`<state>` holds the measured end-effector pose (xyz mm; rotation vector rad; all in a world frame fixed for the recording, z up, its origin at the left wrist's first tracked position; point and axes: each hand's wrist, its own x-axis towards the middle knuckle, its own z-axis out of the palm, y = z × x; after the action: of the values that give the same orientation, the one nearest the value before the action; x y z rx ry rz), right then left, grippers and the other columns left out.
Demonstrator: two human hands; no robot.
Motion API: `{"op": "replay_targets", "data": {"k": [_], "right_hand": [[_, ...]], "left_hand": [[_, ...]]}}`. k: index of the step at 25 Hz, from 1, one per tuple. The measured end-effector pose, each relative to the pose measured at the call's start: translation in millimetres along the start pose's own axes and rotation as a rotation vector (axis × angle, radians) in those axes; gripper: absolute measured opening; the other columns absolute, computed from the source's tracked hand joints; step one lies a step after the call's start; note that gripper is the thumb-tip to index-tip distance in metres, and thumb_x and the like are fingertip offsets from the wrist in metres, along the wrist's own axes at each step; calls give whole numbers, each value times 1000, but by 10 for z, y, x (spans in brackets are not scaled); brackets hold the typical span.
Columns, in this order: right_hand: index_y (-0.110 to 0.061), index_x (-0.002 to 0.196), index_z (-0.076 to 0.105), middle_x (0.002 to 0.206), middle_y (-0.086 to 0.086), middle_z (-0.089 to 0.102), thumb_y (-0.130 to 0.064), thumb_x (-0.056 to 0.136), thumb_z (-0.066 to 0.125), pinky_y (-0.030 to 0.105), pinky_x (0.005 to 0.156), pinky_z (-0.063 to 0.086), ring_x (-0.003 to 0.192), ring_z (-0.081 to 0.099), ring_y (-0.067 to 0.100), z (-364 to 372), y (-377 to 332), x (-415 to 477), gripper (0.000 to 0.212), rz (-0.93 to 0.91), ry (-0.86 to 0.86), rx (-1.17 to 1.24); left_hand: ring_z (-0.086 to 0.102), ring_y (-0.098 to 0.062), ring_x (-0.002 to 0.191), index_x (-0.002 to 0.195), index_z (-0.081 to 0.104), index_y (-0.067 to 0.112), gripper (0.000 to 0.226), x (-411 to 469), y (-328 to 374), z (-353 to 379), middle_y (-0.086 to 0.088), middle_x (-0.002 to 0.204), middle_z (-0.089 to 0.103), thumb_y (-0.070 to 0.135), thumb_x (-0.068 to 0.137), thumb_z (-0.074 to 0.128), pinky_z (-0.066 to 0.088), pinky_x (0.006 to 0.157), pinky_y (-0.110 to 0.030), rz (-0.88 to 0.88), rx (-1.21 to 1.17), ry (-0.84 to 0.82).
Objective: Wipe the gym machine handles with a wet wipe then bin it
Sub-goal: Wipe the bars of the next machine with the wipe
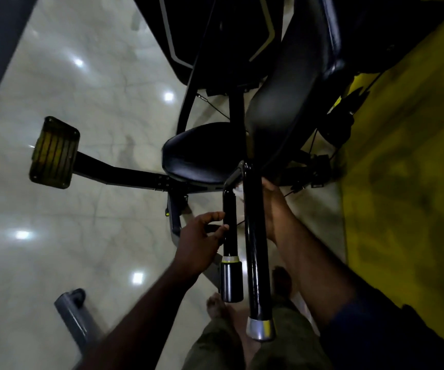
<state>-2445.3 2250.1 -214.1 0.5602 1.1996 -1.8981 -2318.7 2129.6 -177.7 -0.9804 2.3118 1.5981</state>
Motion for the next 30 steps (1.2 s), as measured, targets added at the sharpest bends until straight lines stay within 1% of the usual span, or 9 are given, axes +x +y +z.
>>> {"op": "replay_targets", "data": {"k": [2,5,6,9,16,20,23,26,30], "right_hand": [[-6,109,65,103,14,69,-17,102,51,43,98,53,110,67,35,25,-64,8,19,8,-5,19],[-4,114,65,87,6,68,1,101,50,23,71,59,72,69,11,-1,-355,-201,20,-129,-65,-43],[-4,119,64,91,5,71,2,102,49,20,67,58,73,69,9,-21,-477,-331,24,-206,-127,-59],[-10,117,67,105,6,74,-4,102,51,31,90,56,97,70,16,-87,-687,-693,22,-426,-203,-179],[-18,113,71,117,-2,65,-15,102,59,26,98,53,114,62,8,-188,-49,-1787,17,-871,-15,-1355],[-18,115,72,116,1,65,-3,101,55,24,95,51,111,58,10,-136,106,-1961,26,-1046,-30,-1754],[-13,108,74,106,14,63,-4,93,59,43,84,55,98,60,22,329,-382,-1434,23,-978,192,-1893],[-9,107,73,104,20,58,4,82,67,45,81,53,96,58,40,558,-381,-1390,29,-870,314,-2152],[-14,118,67,116,11,55,6,81,65,41,93,49,112,52,32,620,567,-2249,43,-578,189,-2331]], "left_hand": [[75,-9,84,112,75,21,17,29,1,-17,4,99,79,15,96,72,63,77,-33,-19,-24,-18],[75,-20,98,115,73,19,18,48,71,-32,1,107,78,12,101,65,63,85,-43,-22,-110,-71],[74,-21,101,116,73,18,18,45,102,-48,-1,108,77,13,102,63,63,86,-43,-15,-145,-92],[74,-11,97,117,72,19,20,24,150,-71,1,107,77,12,103,60,64,80,-34,23,-192,-151],[75,-22,96,125,66,38,35,-89,-289,-158,-9,107,75,32,91,74,64,82,-44,30,-162,-246],[71,-13,91,127,62,26,34,-235,-553,-246,4,109,70,18,96,72,57,59,-21,77,-155,-271],[69,-11,96,128,64,23,36,-285,-693,-336,6,113,69,20,93,71,63,79,-37,161,-45,-328],[69,-19,108,128,64,15,36,-331,-790,-437,-4,118,71,16,93,68,58,96,-48,189,2,-437],[64,-17,117,138,59,15,40,-346,-1006,-635,-3,131,66,12,99,63,50,89,-24,344,178,-460]]}}
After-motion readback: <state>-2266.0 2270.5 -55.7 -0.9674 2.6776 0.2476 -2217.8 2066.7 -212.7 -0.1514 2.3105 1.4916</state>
